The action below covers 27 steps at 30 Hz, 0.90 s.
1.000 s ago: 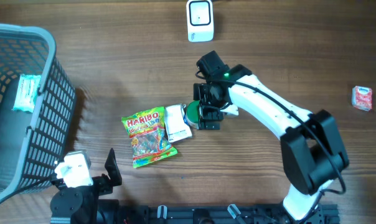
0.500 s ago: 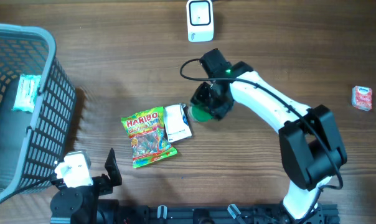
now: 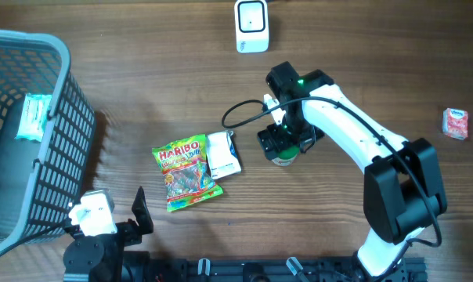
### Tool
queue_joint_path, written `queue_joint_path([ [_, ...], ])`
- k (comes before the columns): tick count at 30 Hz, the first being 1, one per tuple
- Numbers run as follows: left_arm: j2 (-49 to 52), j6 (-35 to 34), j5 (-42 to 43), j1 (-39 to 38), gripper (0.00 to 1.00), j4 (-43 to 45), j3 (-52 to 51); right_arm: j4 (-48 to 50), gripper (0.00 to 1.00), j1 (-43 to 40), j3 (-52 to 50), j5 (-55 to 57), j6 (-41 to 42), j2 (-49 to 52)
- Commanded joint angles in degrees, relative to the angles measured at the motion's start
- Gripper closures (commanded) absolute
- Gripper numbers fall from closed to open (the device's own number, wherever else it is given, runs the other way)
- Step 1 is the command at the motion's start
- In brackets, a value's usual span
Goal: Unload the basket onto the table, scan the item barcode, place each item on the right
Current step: 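Lift the green jar and rotate it in the right gripper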
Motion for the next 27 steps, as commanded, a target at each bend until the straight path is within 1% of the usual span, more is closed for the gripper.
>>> queue_joint_path([
  [1, -0.39, -0.33, 0.31, 0.26, 0.00, 0.22, -0.17, -7.41, 0.00, 0.07, 9.07, 3.21, 7.06, -1.90],
  [2, -0.39, -0.35, 0.31, 0.26, 0.00, 0.22, -0.17, -10.99, 0.00, 0.07, 12.81, 3.67, 11.72, -1.90],
  [3, -0.39, -0.33, 0.31, 0.26, 0.00, 0.22, -0.17, -13.20, 0.00, -0.02, 15.65, 3.48, 19.43, -1.90],
  [5, -0.39, -0.33, 0.31, 0.26, 0.00, 0.22, -0.17, -17.07, 0.00, -0.04, 19.28, 1.22, 44.96, -1.92],
  [7, -0.39, -0.35, 0.31, 0.26, 0.00, 0.22, -0.17, -21.46, 0.00, 0.07, 18.53, 0.81, 67.95, -1.90],
  [8, -0.39, -0.33, 0.31, 0.26, 0.00, 0.22, -0.17, -22.56, 0.01, 0.15, 17.73, 0.74, 76.61, -1.90],
  [9, -0.39, -0.35, 0.31, 0.26, 0.00, 0.22, -0.17, -24.11, 0.00, 0.35, 16.63, -0.66, 89.68, -1.90],
  [10, -0.39, -0.35, 0.31, 0.26, 0.00, 0.22, -0.17, -23.89, 0.00, 0.61, 15.02, -2.08, 100.63, -1.88],
  [11, -0.39, -0.35, 0.31, 0.26, 0.00, 0.22, -0.17, -23.41, 0.00, 0.90, 13.64, -3.85, 109.18, -1.88],
  [12, -0.39, -0.35, 0.31, 0.26, 0.00, 0.22, -0.17, -22.62, 0.00, 1.16, 12.35, -4.96, 114.64, -1.88],
  [13, -0.39, -0.35, 0.31, 0.26, 0.00, 0.22, -0.17, -21.33, 0.00, 1.31, 11.19, -5.60, 117.63, -1.88],
  [16, -0.39, -0.35, 0.31, 0.26, 0.00, 0.22, -0.17, -8.90, 0.00, 1.36, 6.14, -7.87, 117.50, -1.88],
  [18, -0.39, -0.33, 0.31, 0.26, 0.00, 0.22, -0.17, 0.07, 0.00, 1.36, 2.97, -5.62, 117.50, -1.88],
  [19, -0.39, -0.33, 0.31, 0.26, 0.00, 0.22, -0.17, 2.60, 0.00, 1.36, 2.23, -5.22, 117.50, -1.88],
  [21, -0.39, -0.33, 0.31, 0.26, 0.00, 0.22, -0.17, 4.39, 0.00, 1.36, 2.12, -3.63, 117.50, -1.88],
  [25, -0.39, -0.33, 0.31, 0.26, 0.00, 0.22, -0.17, 1.36, 0.00, 1.36, 1.46, 0.74, 117.52, -1.88],
  [27, -0.39, -0.33, 0.31, 0.26, 0.00, 0.22, -0.17, 2.84, 0.00, 1.36, -0.42, 2.43, 117.52, -1.86],
])
